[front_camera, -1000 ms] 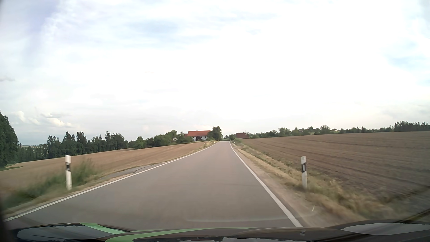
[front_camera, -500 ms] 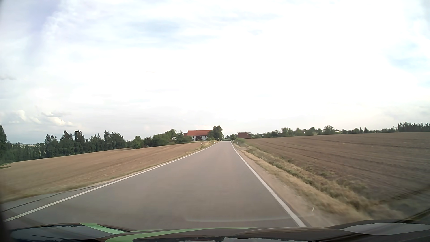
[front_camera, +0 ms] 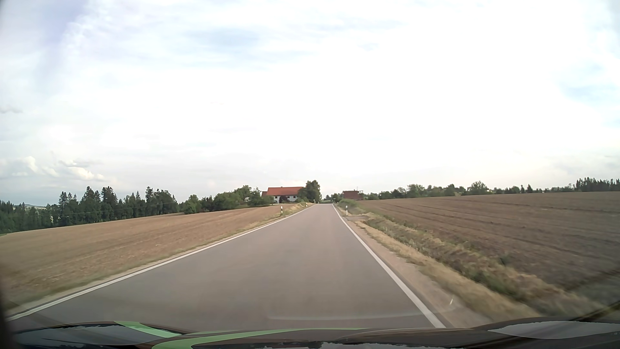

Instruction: Follow the waypoints while adhering to traffic rules and regulations

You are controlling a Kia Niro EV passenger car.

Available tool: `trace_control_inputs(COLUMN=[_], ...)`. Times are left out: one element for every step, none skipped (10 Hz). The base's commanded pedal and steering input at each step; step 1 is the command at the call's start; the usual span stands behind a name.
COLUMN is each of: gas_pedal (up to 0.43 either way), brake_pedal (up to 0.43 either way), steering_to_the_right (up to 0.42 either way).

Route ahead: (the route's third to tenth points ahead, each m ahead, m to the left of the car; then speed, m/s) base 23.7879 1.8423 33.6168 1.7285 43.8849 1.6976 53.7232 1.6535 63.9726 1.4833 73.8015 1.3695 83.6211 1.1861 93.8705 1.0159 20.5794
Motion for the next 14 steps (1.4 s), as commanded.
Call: trace_control_inputs(gas_pedal=[0.138,0.138,0.138,0.138,0.138,0.138,0.138,0.138,0.138,0.138,0.138,0.138,0.138,0.138], brake_pedal=[0.0,0.0,0.0,0.0,0.0,0.0,0.0,0.0,0.0,0.0,0.0,0.0,0.0,0.0], steering_to_the_right=[0.0,0.0,0.0,0.001,0.0,0.0,0.001,0.0,0.0,0.0,0.0,-0.001,-0.001,-0.001])
